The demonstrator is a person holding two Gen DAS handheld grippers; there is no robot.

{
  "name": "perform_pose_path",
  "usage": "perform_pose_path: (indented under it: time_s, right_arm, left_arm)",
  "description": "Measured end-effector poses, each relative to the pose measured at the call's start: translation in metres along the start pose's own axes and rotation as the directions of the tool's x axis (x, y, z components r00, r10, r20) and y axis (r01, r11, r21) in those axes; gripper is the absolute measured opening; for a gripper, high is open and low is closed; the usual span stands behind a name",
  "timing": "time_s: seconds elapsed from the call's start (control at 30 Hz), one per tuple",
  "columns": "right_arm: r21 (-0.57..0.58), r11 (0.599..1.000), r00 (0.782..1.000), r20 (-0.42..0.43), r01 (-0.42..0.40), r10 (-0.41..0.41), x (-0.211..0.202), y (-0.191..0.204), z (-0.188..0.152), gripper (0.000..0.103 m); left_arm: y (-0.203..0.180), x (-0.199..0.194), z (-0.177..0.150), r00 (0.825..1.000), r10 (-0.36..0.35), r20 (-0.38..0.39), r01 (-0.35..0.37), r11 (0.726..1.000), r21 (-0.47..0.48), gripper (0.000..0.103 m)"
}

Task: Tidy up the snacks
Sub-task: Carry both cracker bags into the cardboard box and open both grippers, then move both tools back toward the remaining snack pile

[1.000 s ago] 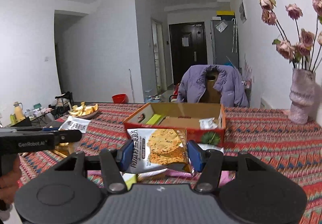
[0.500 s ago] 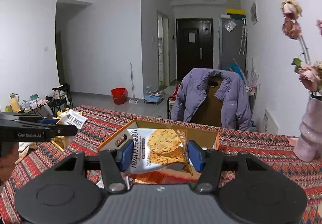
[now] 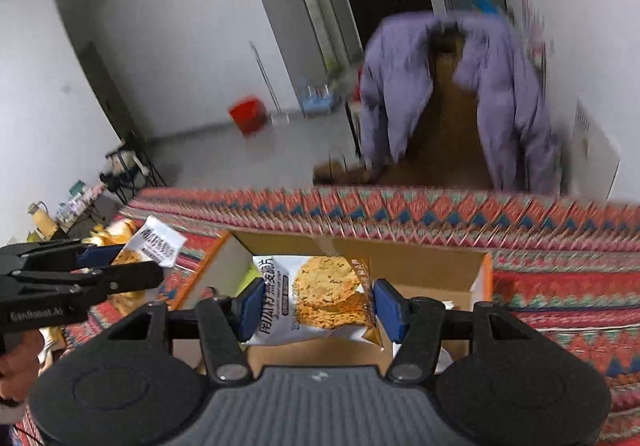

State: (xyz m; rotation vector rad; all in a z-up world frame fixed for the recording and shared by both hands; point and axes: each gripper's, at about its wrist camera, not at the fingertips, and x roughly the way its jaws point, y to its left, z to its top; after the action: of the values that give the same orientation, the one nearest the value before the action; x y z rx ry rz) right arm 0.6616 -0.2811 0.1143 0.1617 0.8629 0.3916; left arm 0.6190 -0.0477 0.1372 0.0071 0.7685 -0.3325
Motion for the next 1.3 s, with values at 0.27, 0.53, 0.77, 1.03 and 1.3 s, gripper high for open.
perform_pose_path:
  time_s: [0.27,0.53,0.77,1.03,1.3]
  right_arm:
    - [0.042,0.995,0.983,-0.165,0.087,-0.079,0.120,-0.022,-0.007,0.060]
    - [0.084,0.991,0.986,-0.139,0.104,-0.092,0.139,-0.023,-0.014,0.068]
    - [0.039,0.993,0.991,-0.086,0.111,-0.107,0.086,0.001,0.000,0.067]
    - [-0.011,0.993,0.993,-0.010,0.118,-0.118,-0.035,0.031,-0.007,0.067]
    - [-0.061,0.990,0.990,0.062,0.127,-0.123,-0.153,0.066,-0.059,0.074]
  left_arm:
    - [0.037,0.128,-0.011,0.973,-0.027,-0.228,-0.008,0.988,-0.151,0.042]
    - [0.040,0.136,-0.010,0.973,-0.053,-0.226,0.011,0.983,-0.183,0.052]
    - [0.033,0.089,0.001,0.981,-0.016,-0.196,-0.012,0.990,-0.141,0.053]
    - [0.026,-0.033,-0.004,0.993,0.022,-0.113,-0.029,0.998,-0.061,0.067]
    - [-0.005,-0.165,-0.050,0.999,0.045,0.008,-0.045,0.999,-0.019,0.073]
